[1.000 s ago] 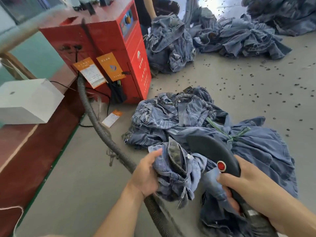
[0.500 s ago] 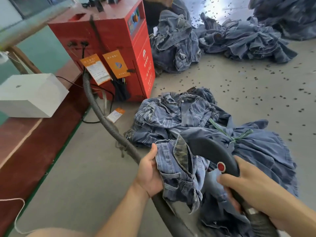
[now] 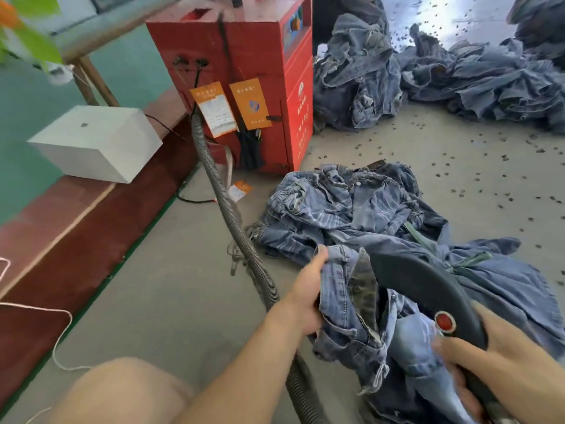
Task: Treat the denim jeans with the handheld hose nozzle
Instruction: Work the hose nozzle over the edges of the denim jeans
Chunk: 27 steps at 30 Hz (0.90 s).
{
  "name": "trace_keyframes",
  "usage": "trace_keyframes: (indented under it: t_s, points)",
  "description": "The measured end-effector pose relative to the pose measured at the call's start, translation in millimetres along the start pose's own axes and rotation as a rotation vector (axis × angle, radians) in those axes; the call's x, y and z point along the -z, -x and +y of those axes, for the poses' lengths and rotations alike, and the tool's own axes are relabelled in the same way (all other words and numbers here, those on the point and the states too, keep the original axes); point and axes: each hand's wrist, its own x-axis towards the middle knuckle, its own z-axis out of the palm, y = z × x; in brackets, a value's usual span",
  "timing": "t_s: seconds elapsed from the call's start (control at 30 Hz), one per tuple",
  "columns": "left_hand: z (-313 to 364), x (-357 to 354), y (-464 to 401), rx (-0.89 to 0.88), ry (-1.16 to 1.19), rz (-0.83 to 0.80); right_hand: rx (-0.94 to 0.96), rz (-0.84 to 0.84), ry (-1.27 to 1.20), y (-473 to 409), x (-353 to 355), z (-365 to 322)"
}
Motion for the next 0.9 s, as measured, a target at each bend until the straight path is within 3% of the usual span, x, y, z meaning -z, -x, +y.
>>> trace_keyframes:
  t_s: [0.17,0.27,0.4,0.53,0.63,0.9]
  points:
    - [-22.8,7.0,-9.0,-0.068,0.116,-0.019,0.008,0.078,0.125,-7.7,-13.5,0.9]
    - [-22.4,9.2,-4.3,-0.074,0.229,-0.123,0.012,0.113,0.18,-11.3,-14.2,1.1]
    - [-22.2,3.5,-2.2,0.066,0.156,-0.093,-0.054,-0.029,0.165,-7.7,-17.3,-1.3]
    - [-32.8,-2.1,-5.1,0.008,0.243,-0.095,-0.053,-0.054,0.283,-7.3,-36.2,4.0]
    - [-36.8,-4.3,-1.6,-0.087,0.214,-0.158,-0.052,-0.04,0.194,-19.9,-45.5,5.6]
    - [-28.5,0.8,9.5,-0.171,0.177,-0.202,-0.07,0.215,0.071,-15.1,-35.3,3.2]
